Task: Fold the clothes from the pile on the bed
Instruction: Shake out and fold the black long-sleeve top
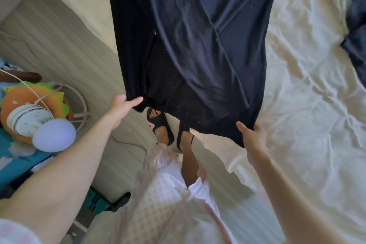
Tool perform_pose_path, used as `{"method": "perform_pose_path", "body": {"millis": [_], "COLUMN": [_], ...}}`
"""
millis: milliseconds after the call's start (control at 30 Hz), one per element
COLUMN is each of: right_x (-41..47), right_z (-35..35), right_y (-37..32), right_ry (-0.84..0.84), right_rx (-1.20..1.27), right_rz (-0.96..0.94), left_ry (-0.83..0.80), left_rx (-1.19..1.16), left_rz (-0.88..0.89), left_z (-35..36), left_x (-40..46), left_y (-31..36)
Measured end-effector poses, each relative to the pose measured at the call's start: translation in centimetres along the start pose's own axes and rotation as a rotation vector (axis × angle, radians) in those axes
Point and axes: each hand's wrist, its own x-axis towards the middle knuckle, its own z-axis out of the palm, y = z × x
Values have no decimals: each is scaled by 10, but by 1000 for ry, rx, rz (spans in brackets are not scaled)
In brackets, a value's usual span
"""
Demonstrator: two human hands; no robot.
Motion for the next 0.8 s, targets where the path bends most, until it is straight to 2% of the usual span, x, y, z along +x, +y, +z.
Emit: {"method": "perform_pose_path", "body": {"millis": [100,167,267,367,533,700,800], "right_x": [-4,-10,-17,-24,-40,-52,-59], "right_z": [-8,-18,-35,-48,-71,-102,-117], "right_y": [4,7,5,0,-13,-27,-38], "right_ry": [-111,-152,-181,-213,-177,-288,-335], "right_rx": [39,116,215,319,318,402,397], "right_rz": [164,249,317,342,340,400,407], "left_ry": [50,138,305,327,232,92,-54], "left_rx": [6,-60,-116,-136,-59,-274,-457], "left_rz": [-3,12,30,68,73,-132,-198], "left_z": [-10,-13,-17,-18,-35,-61,-66], "left_x": [-28,-46,-72,-97,-138,-172,-191], "left_y": [-20,-26,-22,-15,-4,14,28]}}
